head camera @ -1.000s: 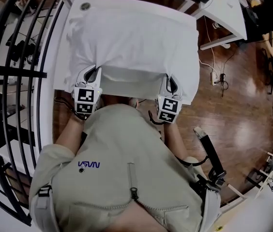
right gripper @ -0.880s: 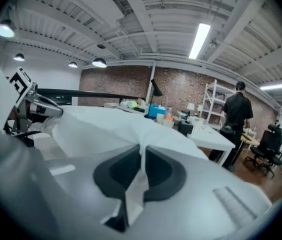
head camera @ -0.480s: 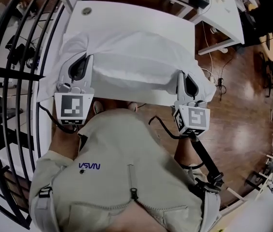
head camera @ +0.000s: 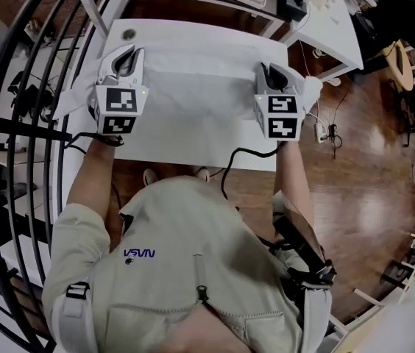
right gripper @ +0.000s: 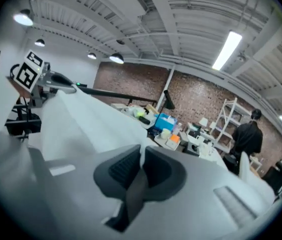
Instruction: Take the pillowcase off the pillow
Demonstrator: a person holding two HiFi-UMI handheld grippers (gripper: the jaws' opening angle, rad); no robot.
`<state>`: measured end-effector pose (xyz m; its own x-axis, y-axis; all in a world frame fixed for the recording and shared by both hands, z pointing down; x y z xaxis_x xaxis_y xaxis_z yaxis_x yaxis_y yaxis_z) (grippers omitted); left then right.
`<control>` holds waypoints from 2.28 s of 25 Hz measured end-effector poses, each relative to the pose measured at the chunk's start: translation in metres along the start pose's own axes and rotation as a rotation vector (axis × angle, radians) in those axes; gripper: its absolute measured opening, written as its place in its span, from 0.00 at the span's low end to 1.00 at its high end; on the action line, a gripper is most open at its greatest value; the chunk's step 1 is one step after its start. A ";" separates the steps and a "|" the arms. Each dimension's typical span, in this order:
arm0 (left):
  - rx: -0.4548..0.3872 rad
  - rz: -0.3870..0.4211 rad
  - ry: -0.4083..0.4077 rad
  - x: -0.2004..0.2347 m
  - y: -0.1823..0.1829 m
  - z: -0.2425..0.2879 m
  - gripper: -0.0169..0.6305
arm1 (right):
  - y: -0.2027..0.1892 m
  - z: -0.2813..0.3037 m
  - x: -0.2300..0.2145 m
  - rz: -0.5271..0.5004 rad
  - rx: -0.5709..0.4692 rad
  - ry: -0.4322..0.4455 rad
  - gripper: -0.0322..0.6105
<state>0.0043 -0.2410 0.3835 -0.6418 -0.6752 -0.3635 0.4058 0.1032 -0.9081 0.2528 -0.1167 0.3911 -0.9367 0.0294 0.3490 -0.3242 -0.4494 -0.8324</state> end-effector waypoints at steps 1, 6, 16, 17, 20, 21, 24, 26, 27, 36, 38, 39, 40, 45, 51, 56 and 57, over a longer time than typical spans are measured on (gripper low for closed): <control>-0.002 0.004 0.007 0.004 0.003 0.009 0.07 | 0.000 0.016 -0.002 -0.028 0.024 -0.020 0.07; -0.117 -0.090 -0.046 0.004 0.036 -0.002 0.19 | 0.001 0.072 -0.018 -0.198 0.084 -0.121 0.07; -0.180 -0.243 -0.072 -0.036 0.017 -0.077 0.20 | 0.003 0.116 -0.038 -0.219 0.103 -0.166 0.07; -0.107 -0.241 -0.058 -0.043 -0.005 -0.069 0.25 | 0.002 0.115 -0.038 -0.215 0.092 -0.168 0.07; 0.108 -0.242 -0.032 -0.053 -0.072 -0.039 0.66 | -0.002 0.111 -0.034 -0.214 0.067 -0.169 0.07; 0.140 -0.234 -0.047 -0.056 -0.084 -0.030 0.73 | -0.002 0.109 -0.032 -0.216 0.060 -0.167 0.07; 0.148 -0.216 -0.112 -0.067 -0.096 -0.006 0.77 | 0.000 0.102 -0.031 -0.217 0.045 -0.166 0.07; 0.125 -0.211 -0.116 -0.068 -0.094 0.001 0.50 | 0.001 0.098 -0.029 -0.210 0.028 -0.167 0.07; 0.112 -0.209 -0.107 -0.067 -0.093 0.003 0.39 | 0.002 0.094 -0.028 -0.198 0.010 -0.165 0.07; 0.075 -0.229 -0.095 -0.060 -0.083 0.014 0.05 | 0.014 0.019 -0.029 0.155 -0.248 -0.101 0.33; 0.079 -0.238 -0.102 -0.060 -0.081 0.014 0.05 | 0.010 -0.006 -0.025 0.208 -0.318 -0.124 0.37; 0.081 -0.240 -0.103 -0.059 -0.081 0.014 0.05 | 0.007 -0.016 -0.021 0.232 -0.350 -0.128 0.37; 0.084 -0.243 -0.105 -0.059 -0.080 0.014 0.05 | 0.005 -0.024 -0.018 0.249 -0.374 -0.122 0.38; 0.091 -0.278 -0.117 -0.056 -0.086 0.012 0.05 | 0.020 -0.040 -0.014 0.314 -0.442 -0.006 0.53; 0.052 -0.317 -0.110 -0.049 -0.071 0.013 0.05 | -0.026 -0.106 0.006 0.409 -0.427 -0.072 0.49; 0.052 -0.304 -0.119 -0.047 -0.073 0.017 0.05 | -0.137 -0.010 0.054 0.473 -0.108 -0.067 0.57; 0.056 -0.303 -0.122 -0.048 -0.074 0.016 0.05 | -0.141 0.006 0.051 0.460 -0.089 -0.083 0.60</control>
<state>0.0155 -0.2282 0.4713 -0.6573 -0.7521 -0.0477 0.2454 -0.1538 -0.9571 0.2516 -0.0568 0.5286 -0.9731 -0.2277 -0.0342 0.1081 -0.3210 -0.9409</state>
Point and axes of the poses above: the fingertips, and each gripper's own axes: z forward along the fingers, x to its left, y out of its top, the point moved 1 cm from there along -z, backward along the fingers, and after that the axes turned 3 degrees about y, right-handed, at the moved point
